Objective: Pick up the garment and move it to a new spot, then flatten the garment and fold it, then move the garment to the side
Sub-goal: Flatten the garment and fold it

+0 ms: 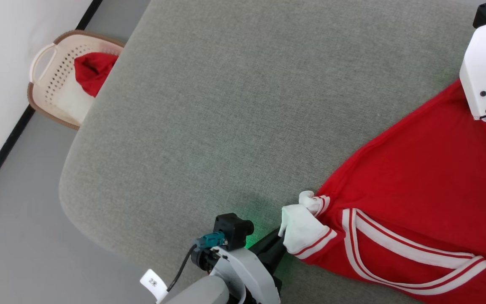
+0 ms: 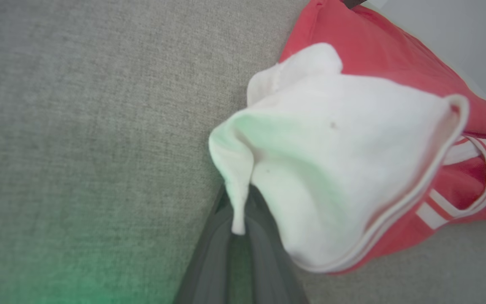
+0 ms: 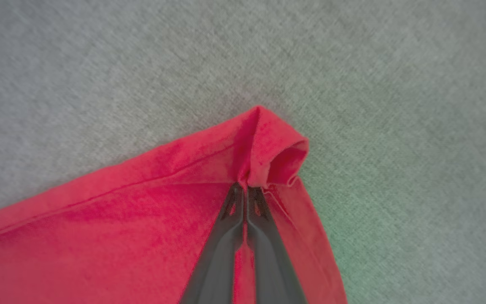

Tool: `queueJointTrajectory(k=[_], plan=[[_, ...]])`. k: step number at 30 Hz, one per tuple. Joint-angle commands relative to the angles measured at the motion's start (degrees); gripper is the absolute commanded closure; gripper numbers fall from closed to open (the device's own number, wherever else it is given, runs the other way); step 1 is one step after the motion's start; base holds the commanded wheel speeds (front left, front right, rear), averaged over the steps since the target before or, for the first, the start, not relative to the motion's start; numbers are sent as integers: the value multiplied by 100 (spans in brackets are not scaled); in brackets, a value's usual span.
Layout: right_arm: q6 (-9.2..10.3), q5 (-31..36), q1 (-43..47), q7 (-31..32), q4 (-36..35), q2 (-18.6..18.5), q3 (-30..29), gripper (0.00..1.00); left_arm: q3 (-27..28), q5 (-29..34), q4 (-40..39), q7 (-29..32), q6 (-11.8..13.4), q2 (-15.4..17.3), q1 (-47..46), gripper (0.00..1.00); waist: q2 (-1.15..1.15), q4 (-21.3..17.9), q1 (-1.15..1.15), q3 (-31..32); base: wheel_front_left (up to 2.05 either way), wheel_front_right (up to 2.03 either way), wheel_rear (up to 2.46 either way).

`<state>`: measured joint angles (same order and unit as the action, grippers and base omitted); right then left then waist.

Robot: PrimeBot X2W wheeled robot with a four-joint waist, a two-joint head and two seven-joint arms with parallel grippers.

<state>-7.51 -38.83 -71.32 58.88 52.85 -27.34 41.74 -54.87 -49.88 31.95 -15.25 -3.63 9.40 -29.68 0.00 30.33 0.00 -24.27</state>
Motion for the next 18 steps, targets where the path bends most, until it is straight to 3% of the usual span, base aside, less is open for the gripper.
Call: queueJointTrajectory(k=[1,10,18], plan=[[4,-21,226,20,178,19,130,100,45,10,240,79,79,74,1,100,0,-54,0,42,0,0,0],[5,-192,-85,-746,-18,111,34,100,181,3,278,91,131,317,-71,100,0,-425,0,317,0,0,0],[5,-555,-138,-1570,-539,36,139,100,303,-5,-335,513,124,1019,-362,100,0,-872,0,748,0,0,0]])
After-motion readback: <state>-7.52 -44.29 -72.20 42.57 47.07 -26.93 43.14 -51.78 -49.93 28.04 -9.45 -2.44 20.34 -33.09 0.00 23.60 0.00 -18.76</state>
